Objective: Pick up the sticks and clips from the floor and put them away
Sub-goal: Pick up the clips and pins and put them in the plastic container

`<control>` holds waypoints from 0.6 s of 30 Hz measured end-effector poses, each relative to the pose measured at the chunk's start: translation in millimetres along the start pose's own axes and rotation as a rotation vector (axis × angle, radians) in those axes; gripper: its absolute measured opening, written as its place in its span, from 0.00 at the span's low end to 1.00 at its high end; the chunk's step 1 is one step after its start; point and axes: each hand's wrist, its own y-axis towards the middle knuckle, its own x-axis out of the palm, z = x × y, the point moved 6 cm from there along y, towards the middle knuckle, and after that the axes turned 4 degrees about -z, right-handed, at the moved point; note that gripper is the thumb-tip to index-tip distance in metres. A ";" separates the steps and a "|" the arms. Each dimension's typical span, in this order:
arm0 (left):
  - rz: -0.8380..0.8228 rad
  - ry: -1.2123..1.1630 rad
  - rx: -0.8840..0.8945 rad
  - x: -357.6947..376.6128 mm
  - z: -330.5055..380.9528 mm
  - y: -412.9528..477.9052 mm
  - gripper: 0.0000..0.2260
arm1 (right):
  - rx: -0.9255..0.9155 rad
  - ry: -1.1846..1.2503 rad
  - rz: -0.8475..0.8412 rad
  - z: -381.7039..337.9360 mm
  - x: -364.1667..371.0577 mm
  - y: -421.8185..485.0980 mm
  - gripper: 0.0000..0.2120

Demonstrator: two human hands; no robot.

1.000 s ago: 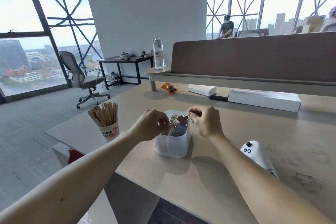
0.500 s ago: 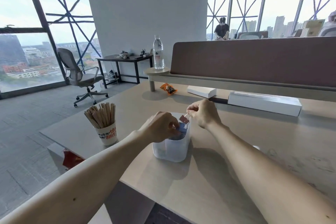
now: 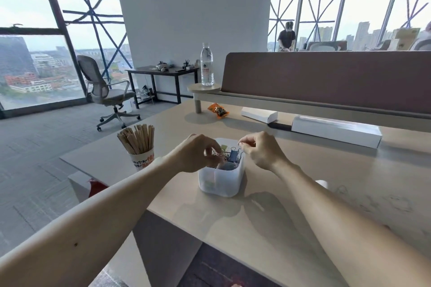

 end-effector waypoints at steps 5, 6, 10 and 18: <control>0.112 0.009 -0.078 -24.9 -12.8 -55.8 0.04 | -0.075 0.013 -0.007 -40.3 11.7 -30.9 0.08; 0.122 0.011 -0.107 -27.8 -18.4 -72.4 0.04 | -0.090 0.012 -0.033 -50.8 20.6 -38.3 0.08; 0.123 0.007 -0.250 -34.1 -46.3 -153.5 0.05 | -0.181 0.020 -0.163 -100.0 71.0 -74.6 0.06; 0.106 -0.009 -0.561 -20.6 -111.4 -360.5 0.06 | -0.371 -0.005 -0.426 -188.4 205.7 -165.2 0.06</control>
